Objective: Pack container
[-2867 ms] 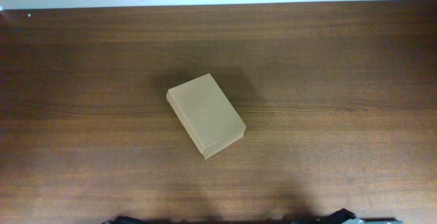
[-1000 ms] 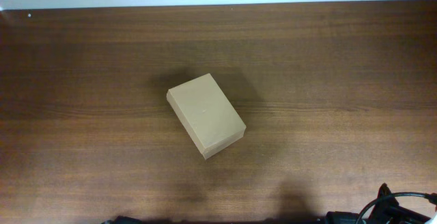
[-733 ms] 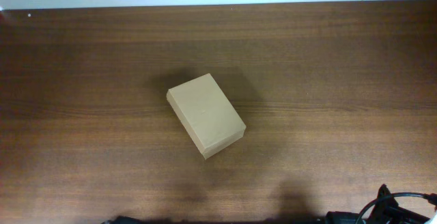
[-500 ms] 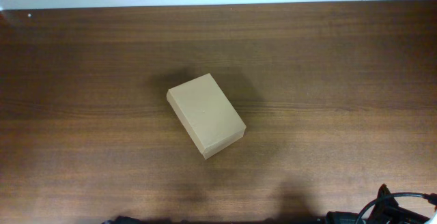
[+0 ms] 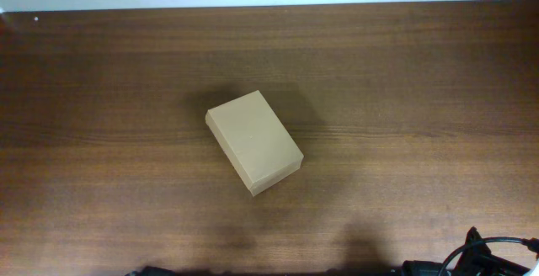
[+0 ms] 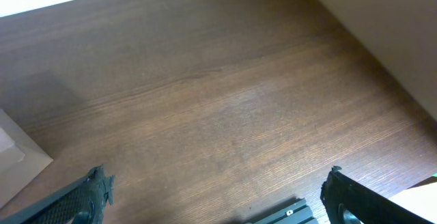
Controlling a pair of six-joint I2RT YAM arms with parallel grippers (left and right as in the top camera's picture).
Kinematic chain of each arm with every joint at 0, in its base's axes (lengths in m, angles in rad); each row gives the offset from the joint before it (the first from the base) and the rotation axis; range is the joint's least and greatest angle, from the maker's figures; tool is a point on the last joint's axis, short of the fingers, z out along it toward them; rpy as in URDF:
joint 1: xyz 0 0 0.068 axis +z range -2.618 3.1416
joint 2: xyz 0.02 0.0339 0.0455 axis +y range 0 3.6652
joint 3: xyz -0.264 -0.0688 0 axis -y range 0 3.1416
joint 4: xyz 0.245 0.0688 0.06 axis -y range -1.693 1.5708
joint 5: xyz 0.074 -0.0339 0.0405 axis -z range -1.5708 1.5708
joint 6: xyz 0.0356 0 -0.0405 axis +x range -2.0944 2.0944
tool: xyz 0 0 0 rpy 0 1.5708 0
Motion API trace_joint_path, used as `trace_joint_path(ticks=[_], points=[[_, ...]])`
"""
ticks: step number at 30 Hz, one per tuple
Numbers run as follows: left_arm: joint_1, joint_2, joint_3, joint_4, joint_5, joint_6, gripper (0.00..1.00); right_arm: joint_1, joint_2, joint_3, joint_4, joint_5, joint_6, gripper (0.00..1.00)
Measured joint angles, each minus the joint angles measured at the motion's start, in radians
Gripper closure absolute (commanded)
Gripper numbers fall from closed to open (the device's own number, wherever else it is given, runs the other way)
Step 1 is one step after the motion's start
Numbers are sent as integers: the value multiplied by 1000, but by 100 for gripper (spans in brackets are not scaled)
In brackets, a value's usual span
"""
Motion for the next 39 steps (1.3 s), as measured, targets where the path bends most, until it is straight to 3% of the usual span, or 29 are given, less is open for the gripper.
trace_joint_path(ticks=[7,13,19,23,32,39], points=[[0,0,0,0,0,0,1,0,-3,-1,8,0,-2,1],[0,0,-1,0,0,0,1,0,-74,-55,390,-36,-2,1],[0,0,-1,0,0,0,1,-15,-245,-333,930,-146,-2,1],[0,0,-1,0,0,0,1,-27,-349,-549,1117,-211,-1,1],[0,0,-1,0,0,0,1,-28,-452,-941,1400,-337,-2,1],[0,0,-1,0,0,0,1,-28,-452,-1099,1431,-372,-2,1]])
